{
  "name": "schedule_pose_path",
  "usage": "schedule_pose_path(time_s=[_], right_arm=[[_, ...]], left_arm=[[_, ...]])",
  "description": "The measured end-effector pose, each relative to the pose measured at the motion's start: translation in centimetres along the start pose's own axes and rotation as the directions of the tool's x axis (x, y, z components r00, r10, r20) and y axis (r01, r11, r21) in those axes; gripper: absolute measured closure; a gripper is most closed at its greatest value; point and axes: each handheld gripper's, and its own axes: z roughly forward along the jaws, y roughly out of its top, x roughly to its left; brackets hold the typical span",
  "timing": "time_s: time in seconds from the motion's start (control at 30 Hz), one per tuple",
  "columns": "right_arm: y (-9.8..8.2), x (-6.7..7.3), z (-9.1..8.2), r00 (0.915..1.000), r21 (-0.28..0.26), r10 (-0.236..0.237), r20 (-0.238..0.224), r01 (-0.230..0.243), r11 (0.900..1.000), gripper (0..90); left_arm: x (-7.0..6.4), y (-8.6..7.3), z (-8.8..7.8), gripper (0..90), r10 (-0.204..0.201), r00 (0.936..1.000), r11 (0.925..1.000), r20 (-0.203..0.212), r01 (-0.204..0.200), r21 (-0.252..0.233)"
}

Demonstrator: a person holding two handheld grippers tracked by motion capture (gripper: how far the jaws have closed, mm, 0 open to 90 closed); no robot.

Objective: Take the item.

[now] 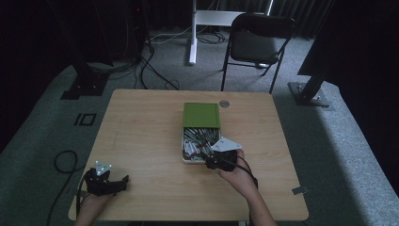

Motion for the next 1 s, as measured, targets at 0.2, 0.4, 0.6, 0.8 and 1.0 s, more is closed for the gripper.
schedule_pose_path(time_s=[0.2, 0.4, 0.6, 0.8, 1.0], right_arm=[[-0.3, 0.4, 0.9, 0.9996, 0.019, 0.024, 0.016, -0.025, 1.0, 63.9], [-0.7, 0.7, 1.7, 0.9976, 0.041, 0.021, 0.066, -0.024, 0.999, 69.8], [-1.0, 1.1, 2.9, 0.9941, 0.07, -0.001, 0.109, -0.006, 0.998, 71.6], [-1.1, 1.3, 3.5, 0.9881, 0.072, 0.003, 0.154, -0.015, 0.997, 73.4], [-1.1, 1.8, 4.1, 0.9803, 0.087, -0.037, 0.194, 0.02, 0.996, 73.5]], left_arm=[[0.0, 0.0, 0.0, 1.4, 0.0, 1.0, 1.0, 0.0, 0.0, 0.0], [0.0, 0.0, 0.0, 1.4, 0.0, 1.0, 1.0, 0.0, 0.0, 0.0], [0.0, 0.0, 0.0, 1.4, 0.0, 1.0, 1.0, 0.0, 0.0, 0.0], [0.0, 0.0, 0.0, 1.4, 0.0, 1.0, 1.0, 0.0, 0.0, 0.0], [0.0, 0.0, 0.0, 1.4, 0.0, 1.0, 1.0, 0.0, 0.0, 0.0]])
